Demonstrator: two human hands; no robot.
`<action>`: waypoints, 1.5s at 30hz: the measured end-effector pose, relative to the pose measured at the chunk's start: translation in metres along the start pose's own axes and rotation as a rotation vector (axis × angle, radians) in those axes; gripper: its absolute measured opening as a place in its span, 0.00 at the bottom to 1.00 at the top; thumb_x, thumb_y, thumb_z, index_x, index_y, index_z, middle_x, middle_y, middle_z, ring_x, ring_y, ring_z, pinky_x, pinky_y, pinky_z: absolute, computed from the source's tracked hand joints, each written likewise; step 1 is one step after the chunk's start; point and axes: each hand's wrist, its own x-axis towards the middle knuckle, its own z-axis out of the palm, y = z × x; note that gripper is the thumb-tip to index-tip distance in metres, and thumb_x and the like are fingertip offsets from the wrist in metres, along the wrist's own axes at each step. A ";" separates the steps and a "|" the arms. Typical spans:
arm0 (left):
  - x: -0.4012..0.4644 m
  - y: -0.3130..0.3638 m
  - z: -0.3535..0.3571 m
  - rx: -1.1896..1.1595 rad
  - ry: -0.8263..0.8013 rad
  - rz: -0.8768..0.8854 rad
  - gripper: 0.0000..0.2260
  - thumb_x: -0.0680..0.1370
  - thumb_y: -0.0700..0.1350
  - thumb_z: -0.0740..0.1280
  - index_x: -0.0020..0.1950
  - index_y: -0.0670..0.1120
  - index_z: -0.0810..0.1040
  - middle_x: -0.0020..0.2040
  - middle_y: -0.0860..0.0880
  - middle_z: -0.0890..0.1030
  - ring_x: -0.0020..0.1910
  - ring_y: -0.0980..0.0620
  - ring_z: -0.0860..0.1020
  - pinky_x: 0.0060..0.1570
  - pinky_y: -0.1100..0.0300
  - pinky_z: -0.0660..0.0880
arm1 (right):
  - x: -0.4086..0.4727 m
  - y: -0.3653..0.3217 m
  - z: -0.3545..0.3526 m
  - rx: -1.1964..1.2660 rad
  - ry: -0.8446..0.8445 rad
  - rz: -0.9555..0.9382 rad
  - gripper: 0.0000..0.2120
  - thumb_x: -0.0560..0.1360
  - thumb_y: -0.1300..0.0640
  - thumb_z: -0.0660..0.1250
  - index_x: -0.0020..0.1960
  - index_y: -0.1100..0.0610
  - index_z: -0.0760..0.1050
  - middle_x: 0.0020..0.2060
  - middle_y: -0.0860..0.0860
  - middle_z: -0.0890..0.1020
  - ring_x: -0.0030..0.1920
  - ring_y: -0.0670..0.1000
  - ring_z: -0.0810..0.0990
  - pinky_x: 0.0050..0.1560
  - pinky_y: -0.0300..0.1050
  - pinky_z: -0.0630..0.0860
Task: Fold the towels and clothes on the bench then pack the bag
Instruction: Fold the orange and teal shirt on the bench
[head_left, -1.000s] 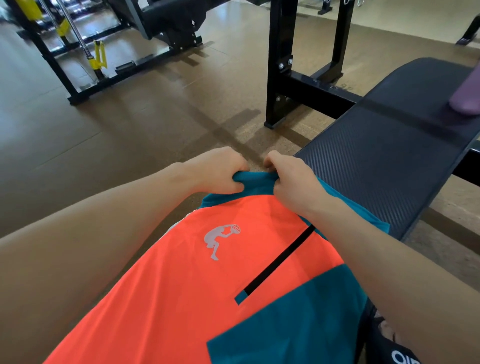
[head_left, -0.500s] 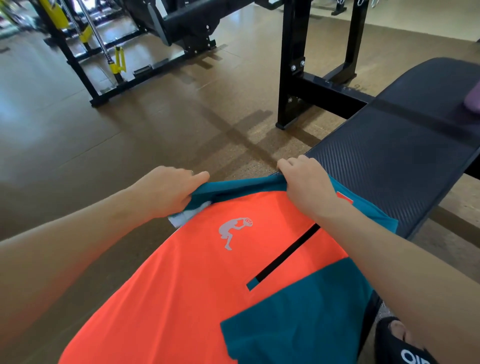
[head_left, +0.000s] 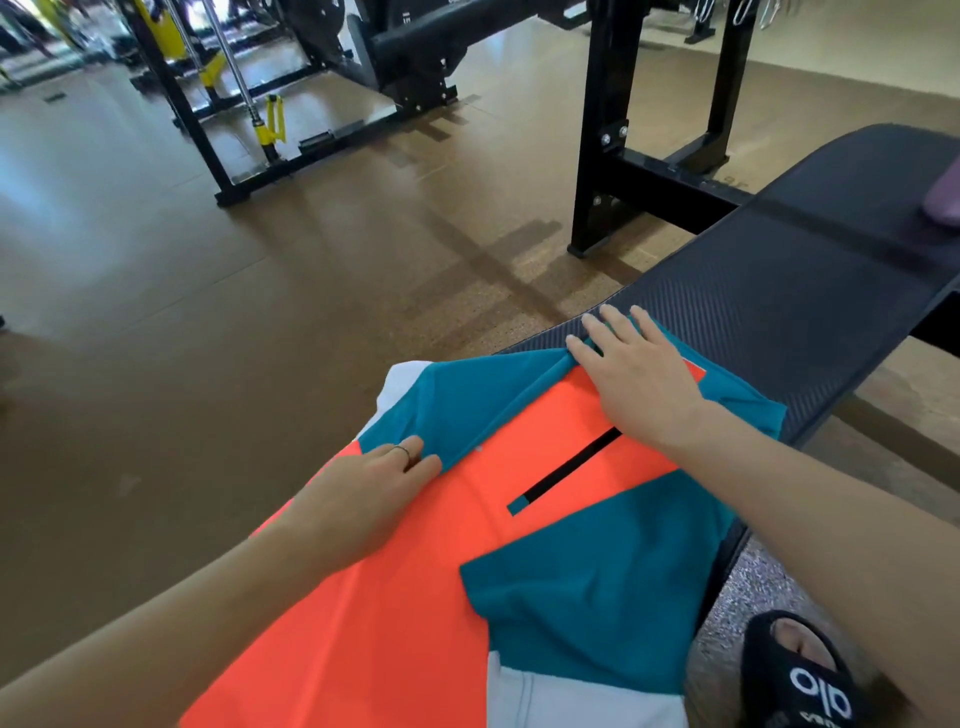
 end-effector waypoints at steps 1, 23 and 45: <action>-0.002 0.003 0.002 -0.008 0.013 -0.007 0.21 0.59 0.36 0.78 0.46 0.48 0.74 0.40 0.50 0.74 0.29 0.52 0.76 0.22 0.60 0.56 | -0.002 -0.006 -0.003 0.020 0.031 -0.035 0.27 0.78 0.62 0.57 0.78 0.56 0.64 0.76 0.59 0.66 0.78 0.61 0.61 0.77 0.61 0.55; -0.121 0.003 -0.005 -0.591 -0.212 -0.388 0.26 0.83 0.57 0.55 0.82 0.55 0.58 0.80 0.56 0.60 0.77 0.56 0.60 0.74 0.66 0.53 | -0.055 -0.088 -0.043 0.117 -0.222 -0.143 0.28 0.84 0.42 0.47 0.81 0.50 0.53 0.80 0.55 0.57 0.80 0.56 0.53 0.79 0.56 0.49; -0.235 0.086 0.083 -2.432 0.268 -1.523 0.30 0.76 0.68 0.64 0.69 0.48 0.78 0.64 0.42 0.82 0.59 0.44 0.83 0.61 0.45 0.75 | -0.151 -0.360 -0.061 0.418 -0.200 -0.450 0.32 0.78 0.38 0.47 0.79 0.46 0.62 0.80 0.55 0.59 0.80 0.57 0.56 0.79 0.59 0.52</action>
